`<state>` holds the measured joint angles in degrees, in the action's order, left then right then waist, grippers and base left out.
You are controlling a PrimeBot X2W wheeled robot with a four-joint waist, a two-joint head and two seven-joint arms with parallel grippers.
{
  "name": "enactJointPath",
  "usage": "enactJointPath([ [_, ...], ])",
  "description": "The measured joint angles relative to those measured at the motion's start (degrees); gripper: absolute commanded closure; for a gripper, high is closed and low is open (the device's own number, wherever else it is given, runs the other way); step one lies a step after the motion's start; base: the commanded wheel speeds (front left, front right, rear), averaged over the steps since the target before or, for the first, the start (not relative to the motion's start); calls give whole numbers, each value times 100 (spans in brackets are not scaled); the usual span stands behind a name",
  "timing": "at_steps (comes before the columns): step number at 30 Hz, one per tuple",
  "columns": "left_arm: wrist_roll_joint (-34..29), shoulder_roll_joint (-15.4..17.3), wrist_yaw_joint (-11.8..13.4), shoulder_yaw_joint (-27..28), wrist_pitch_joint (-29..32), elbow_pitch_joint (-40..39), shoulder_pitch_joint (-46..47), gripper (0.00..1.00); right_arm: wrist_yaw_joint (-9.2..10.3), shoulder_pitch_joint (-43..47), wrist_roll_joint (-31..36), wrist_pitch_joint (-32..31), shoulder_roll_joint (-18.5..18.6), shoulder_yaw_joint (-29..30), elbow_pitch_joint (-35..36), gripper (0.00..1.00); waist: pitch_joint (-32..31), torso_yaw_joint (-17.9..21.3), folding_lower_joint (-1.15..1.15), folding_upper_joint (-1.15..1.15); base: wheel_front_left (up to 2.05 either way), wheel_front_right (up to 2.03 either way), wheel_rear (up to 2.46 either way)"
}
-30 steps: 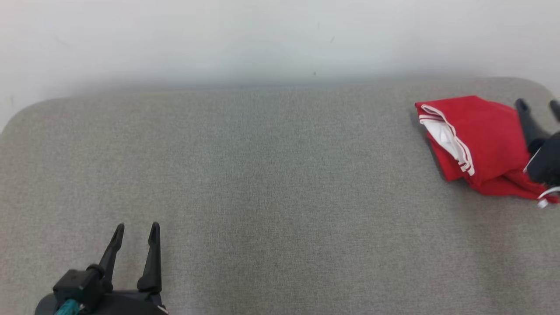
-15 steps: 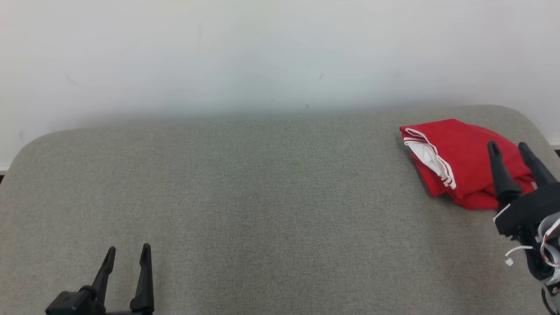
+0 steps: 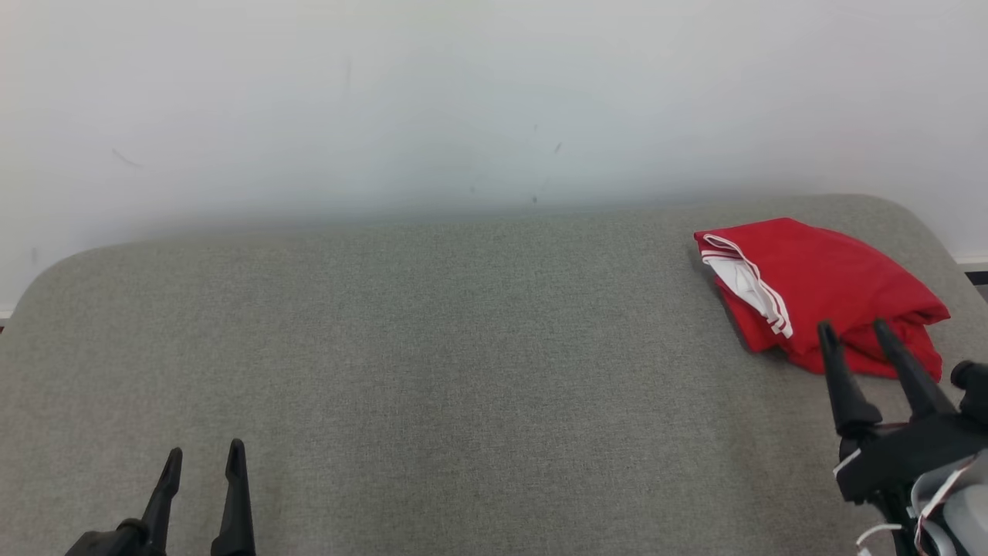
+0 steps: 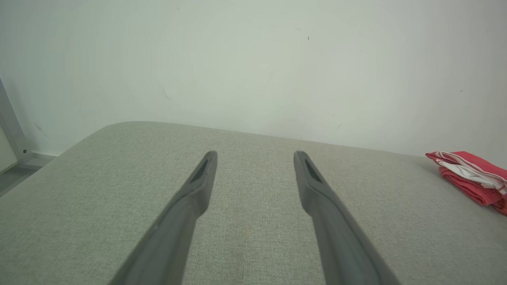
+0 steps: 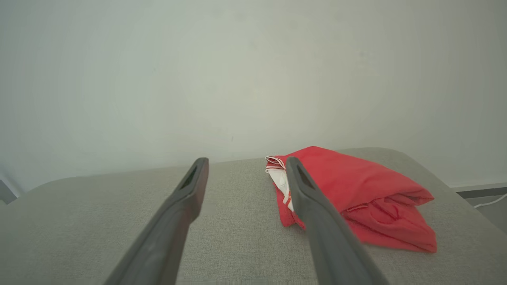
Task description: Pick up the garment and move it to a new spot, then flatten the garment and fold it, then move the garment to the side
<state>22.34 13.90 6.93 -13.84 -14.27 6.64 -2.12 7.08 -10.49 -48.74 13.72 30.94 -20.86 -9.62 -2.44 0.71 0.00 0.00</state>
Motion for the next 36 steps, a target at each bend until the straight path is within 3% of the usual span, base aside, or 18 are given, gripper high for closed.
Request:
enactJointPath([
  [8, 1, -52, 12, 159, -8, -64, -159, 0, 5, 333, 461, 51, -125, 333, 227, 0, -14, 51, 0, 0, 0, 0, 0],
  [22, -20, -130, 13, 298, -8, -203, -259, 0, 5, 1205, 1553, 76, -940, 1025, 478, 0, -24, 54, 0, 0, 0, 0, 0],
  [36, -265, -240, 19, 381, -3, -310, -362, 0, 5, 1634, 2323, 90, -1426, 1611, 780, 0, -25, 3, 0, 0, 0, 0, 0],
])
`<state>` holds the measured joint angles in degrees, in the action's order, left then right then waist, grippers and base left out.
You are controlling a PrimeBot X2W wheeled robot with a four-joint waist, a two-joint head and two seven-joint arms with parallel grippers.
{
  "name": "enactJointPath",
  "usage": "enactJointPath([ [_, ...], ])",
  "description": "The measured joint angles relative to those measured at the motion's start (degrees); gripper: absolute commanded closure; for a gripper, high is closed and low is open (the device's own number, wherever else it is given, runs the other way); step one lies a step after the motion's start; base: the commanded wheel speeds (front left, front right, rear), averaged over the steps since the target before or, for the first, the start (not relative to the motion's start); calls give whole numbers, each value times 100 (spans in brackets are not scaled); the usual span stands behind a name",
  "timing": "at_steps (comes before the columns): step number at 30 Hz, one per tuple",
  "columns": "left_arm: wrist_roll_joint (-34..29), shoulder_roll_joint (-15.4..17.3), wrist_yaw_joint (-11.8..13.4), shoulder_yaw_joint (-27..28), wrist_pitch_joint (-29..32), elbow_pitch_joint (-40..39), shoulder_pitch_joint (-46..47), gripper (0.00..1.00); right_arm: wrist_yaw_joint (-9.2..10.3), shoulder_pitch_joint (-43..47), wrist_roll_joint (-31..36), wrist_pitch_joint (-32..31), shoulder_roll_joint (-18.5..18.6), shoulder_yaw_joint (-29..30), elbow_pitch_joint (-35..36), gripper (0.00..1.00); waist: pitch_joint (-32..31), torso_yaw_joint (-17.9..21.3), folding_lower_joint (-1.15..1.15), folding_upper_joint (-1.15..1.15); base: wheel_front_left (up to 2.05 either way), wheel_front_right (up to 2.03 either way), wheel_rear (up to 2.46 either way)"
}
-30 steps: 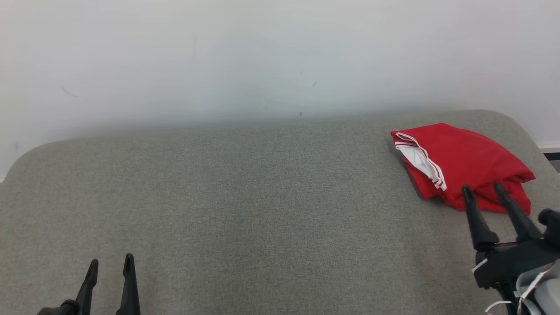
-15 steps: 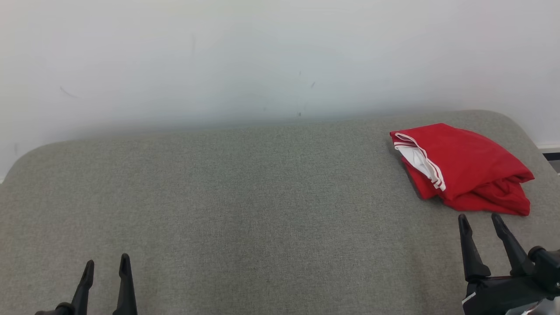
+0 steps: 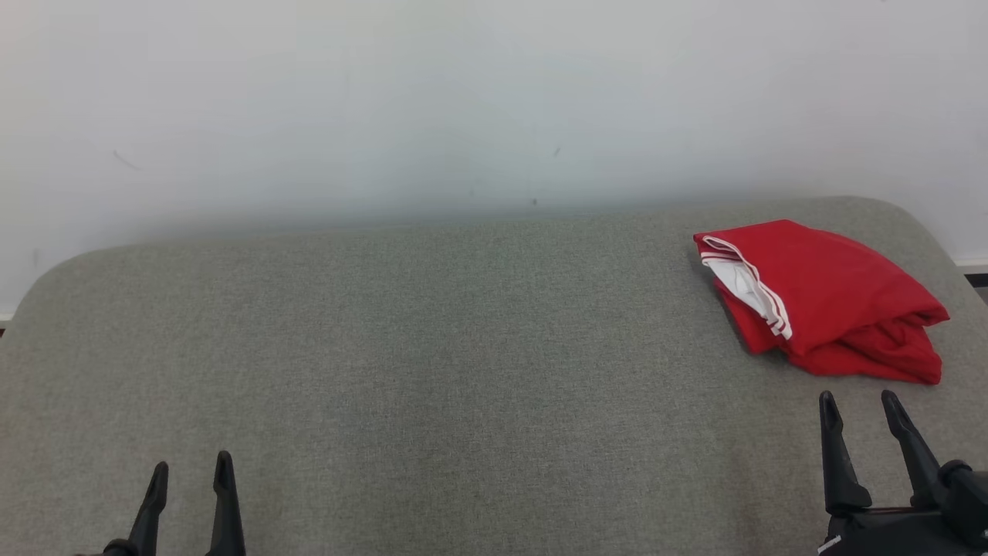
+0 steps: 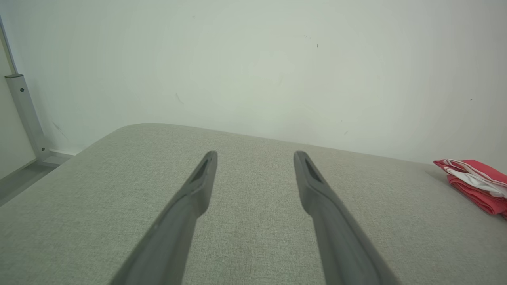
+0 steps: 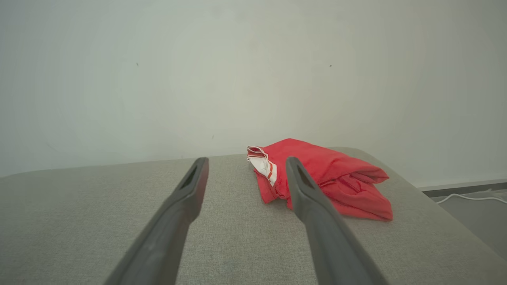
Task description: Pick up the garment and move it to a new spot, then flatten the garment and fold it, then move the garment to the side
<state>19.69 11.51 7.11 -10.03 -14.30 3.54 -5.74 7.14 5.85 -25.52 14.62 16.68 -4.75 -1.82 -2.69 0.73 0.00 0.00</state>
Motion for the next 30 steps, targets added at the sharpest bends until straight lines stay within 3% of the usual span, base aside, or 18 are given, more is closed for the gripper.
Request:
enactJointPath([
  [30, -383, -80, 0, 208, 320, -98, -114, 0, 0, 320, 570, -260, -370, 515, 333, 0, -6, -148, 0, 0, 0, 0, 0],
])
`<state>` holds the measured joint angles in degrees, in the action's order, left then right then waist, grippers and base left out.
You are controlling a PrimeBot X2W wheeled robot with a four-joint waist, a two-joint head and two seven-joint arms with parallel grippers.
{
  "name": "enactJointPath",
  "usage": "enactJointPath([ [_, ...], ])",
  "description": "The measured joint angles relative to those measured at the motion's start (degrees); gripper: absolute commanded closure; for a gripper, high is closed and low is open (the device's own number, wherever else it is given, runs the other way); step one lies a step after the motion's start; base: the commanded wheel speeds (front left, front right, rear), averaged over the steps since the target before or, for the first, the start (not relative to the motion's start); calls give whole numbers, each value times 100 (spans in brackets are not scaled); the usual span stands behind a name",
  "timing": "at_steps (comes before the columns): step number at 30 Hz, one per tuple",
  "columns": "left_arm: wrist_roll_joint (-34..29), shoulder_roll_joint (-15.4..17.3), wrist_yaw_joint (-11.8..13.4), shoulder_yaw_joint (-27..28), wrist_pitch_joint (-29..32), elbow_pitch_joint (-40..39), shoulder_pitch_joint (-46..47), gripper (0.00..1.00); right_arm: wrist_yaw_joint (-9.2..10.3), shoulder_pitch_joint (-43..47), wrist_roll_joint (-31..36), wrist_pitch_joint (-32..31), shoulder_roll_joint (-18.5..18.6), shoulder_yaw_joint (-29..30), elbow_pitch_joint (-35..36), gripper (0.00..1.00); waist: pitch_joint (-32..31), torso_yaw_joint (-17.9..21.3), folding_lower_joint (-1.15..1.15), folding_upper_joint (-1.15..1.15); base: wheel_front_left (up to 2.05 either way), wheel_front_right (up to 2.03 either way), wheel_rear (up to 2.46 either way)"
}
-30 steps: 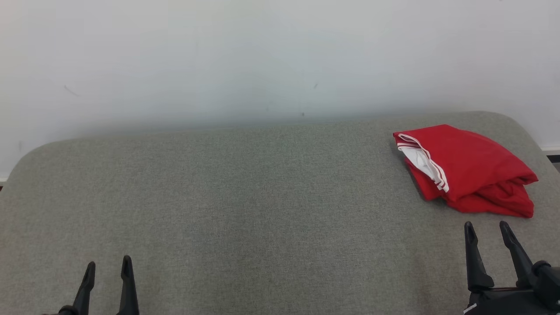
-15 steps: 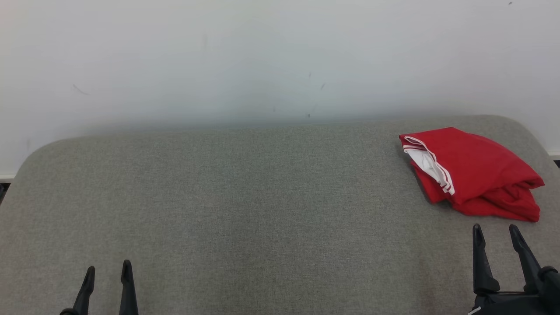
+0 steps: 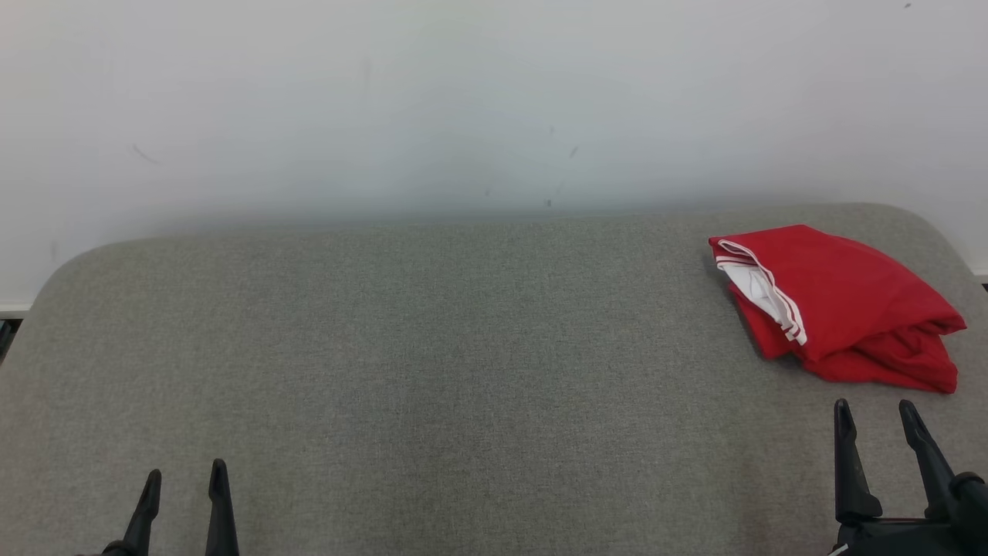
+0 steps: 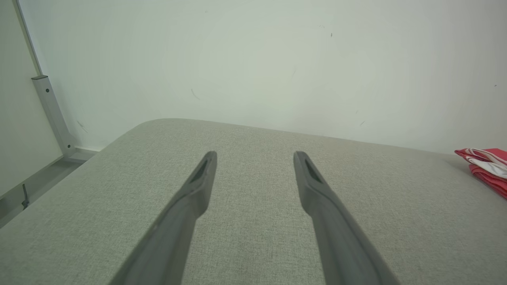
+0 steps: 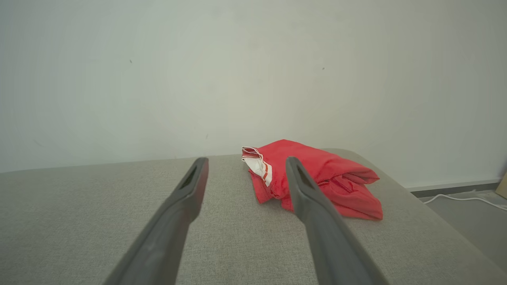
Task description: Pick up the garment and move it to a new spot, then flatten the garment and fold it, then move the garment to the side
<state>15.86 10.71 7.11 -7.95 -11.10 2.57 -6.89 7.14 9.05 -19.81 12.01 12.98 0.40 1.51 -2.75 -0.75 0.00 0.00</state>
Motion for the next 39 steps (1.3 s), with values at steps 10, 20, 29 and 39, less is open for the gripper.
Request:
enactJointPath([
  [10, -42, -18, 1, 51, 101, -58, 0, 0, 0, 0, 78, -101, -53, 44, 71, 0, 11, 1, 0, 0, 0, 0, 0],
  [20, -66, -25, 0, 65, 157, -114, 0, 0, 0, 0, 87, -194, -66, 77, 96, 0, 19, 5, 0, 0, 0, 0, 0],
  [29, -65, -31, 0, 112, 209, -121, 0, 0, 0, 1, 140, -249, -93, 107, 176, 0, 15, -3, 0, 0, 0, 0, 0],
  [39, -65, -70, 1, 118, 249, -126, 0, 0, 0, 1, 146, -302, -94, 130, 219, 0, -8, -21, 0, 0, 0, 0, 0],
])
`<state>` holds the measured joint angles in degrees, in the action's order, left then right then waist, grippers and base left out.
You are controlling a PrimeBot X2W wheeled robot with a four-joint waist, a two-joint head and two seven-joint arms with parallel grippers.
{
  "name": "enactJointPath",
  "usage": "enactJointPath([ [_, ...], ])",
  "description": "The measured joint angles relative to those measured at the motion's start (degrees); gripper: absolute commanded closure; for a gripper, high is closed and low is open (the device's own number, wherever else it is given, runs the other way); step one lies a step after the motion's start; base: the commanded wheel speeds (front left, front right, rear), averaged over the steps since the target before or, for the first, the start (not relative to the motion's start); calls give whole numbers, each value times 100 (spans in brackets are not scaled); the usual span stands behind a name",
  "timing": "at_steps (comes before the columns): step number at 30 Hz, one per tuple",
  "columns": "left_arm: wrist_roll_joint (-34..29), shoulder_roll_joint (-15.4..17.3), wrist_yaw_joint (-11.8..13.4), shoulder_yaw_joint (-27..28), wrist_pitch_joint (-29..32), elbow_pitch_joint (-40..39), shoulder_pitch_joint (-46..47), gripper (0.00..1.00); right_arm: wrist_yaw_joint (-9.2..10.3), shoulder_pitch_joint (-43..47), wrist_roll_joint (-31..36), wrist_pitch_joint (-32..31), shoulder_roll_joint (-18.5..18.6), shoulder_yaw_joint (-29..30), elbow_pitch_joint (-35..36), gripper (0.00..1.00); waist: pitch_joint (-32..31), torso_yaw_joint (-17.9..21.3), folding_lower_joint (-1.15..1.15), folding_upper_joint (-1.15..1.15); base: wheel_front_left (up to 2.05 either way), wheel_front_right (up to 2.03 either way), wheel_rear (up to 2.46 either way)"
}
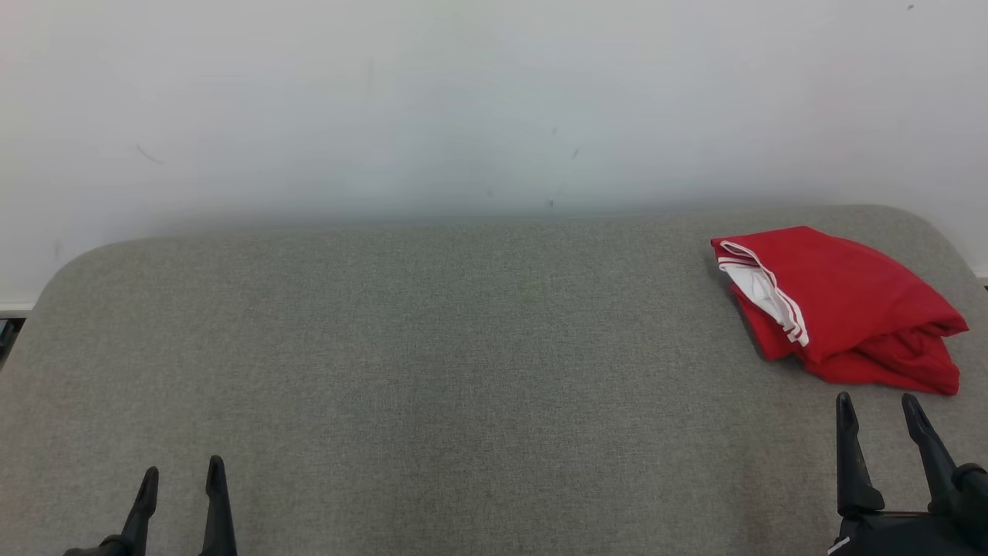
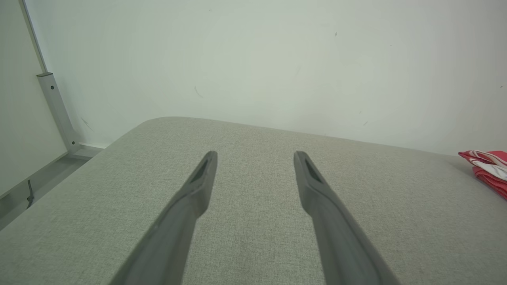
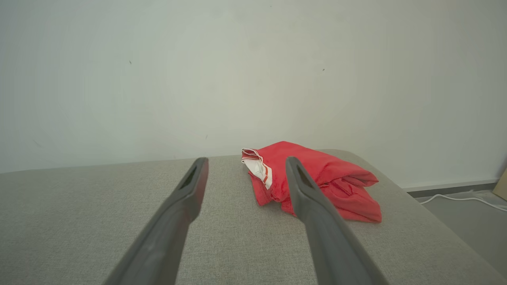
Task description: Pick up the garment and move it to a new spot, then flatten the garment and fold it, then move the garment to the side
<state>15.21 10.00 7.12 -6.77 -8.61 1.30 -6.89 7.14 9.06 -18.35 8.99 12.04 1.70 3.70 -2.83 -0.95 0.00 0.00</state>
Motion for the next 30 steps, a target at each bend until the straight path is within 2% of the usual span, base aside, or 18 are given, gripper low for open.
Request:
enactJointPath([
  [3, 0, 0, 0, 0, 0, -3, 0, 0, 0, 1, 0, -23, 0, 11, 8, 0, -3, -10, 0, 0, 0, 0, 0],
  [4, 0, 0, 0, 0, 1, -4, 0, 100, 0, 1, 0, -36, 1, 12, 10, 100, -4, -13, 0, 0, 0, 0, 0],
  [14, 182, -145, -66, 30, 76, 333, -23, 100, -60, 91, -204, -133, -167, -25, -354, 100, 14, -9, 0, 0, 0, 0, 0],
  [30, 1560, -266, -269, 236, 363, 542, 53, 100, -263, -117, -1477, -399, -312, 89, -634, 100, 63, 10, 0, 0, 0, 0, 0],
])
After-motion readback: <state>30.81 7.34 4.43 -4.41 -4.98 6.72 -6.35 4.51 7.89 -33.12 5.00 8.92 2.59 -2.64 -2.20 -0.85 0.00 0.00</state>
